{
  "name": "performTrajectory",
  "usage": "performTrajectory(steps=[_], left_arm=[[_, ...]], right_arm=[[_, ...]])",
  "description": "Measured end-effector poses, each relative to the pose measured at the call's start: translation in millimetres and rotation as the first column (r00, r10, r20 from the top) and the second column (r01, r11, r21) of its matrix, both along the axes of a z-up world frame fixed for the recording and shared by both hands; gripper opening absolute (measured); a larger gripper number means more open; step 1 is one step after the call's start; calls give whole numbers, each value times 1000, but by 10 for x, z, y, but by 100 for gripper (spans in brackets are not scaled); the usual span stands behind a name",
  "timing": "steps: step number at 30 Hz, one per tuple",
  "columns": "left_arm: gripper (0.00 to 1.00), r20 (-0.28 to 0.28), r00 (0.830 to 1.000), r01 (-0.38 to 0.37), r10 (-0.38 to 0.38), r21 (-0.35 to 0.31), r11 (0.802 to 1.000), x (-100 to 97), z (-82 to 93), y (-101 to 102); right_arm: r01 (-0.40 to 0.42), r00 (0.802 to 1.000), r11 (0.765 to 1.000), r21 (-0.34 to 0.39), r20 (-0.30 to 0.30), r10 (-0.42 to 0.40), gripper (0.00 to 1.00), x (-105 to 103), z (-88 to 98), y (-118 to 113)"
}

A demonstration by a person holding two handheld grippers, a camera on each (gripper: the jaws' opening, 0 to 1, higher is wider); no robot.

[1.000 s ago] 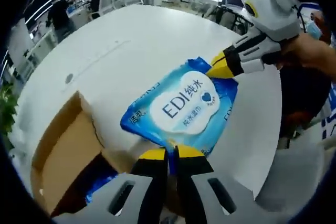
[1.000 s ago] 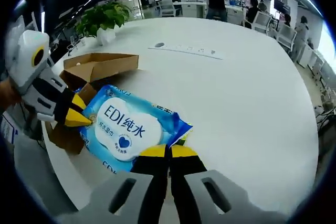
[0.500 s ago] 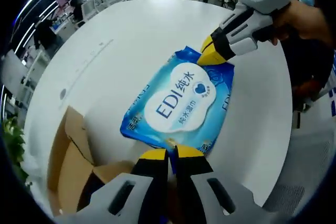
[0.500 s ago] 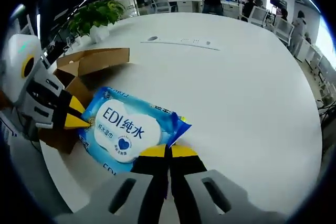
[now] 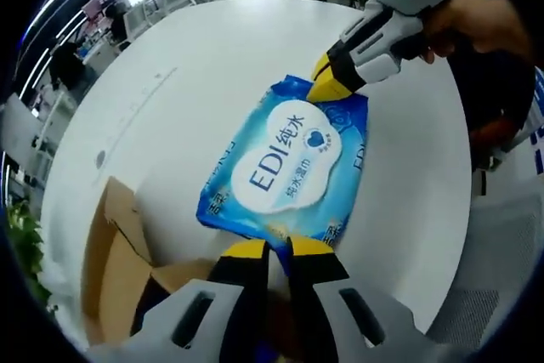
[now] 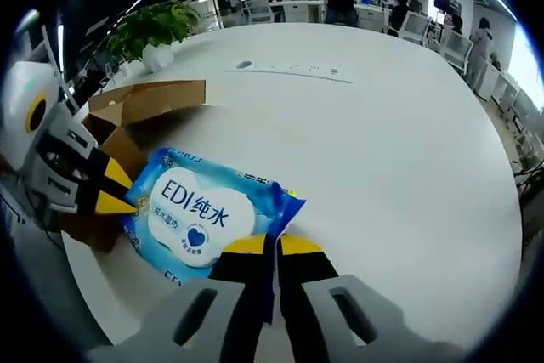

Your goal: Operate the shoe box by opening the lid, removing the specified soft item, and placing it in the target area until the item is outside and the box remains undamaged.

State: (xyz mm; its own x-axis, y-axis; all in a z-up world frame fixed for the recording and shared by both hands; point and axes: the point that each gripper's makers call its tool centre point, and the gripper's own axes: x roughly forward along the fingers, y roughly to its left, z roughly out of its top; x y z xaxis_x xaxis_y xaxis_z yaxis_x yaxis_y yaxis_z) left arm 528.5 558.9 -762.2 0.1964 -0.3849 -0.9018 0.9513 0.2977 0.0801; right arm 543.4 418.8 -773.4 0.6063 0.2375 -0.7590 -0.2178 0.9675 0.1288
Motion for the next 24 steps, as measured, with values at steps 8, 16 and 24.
performTrajectory(steps=[8, 16, 24], left_arm=[[10, 1, 1000, -4, 4, -36, 999, -19, 109, 53], [17, -29, 999, -47, 43, -143, 989, -45, 291, -4], [18, -36, 997, -72, 66, -185, 980, -64, 409, 56]], right_arm=[[-21, 1000, 999, -29, 20, 21, 6, -25, 48, -10], [-59, 997, 996, -71, 47, 62, 10, -79, 165, -7], [-76, 994, 994, -74, 68, 81, 10, -141, 343, 29]])
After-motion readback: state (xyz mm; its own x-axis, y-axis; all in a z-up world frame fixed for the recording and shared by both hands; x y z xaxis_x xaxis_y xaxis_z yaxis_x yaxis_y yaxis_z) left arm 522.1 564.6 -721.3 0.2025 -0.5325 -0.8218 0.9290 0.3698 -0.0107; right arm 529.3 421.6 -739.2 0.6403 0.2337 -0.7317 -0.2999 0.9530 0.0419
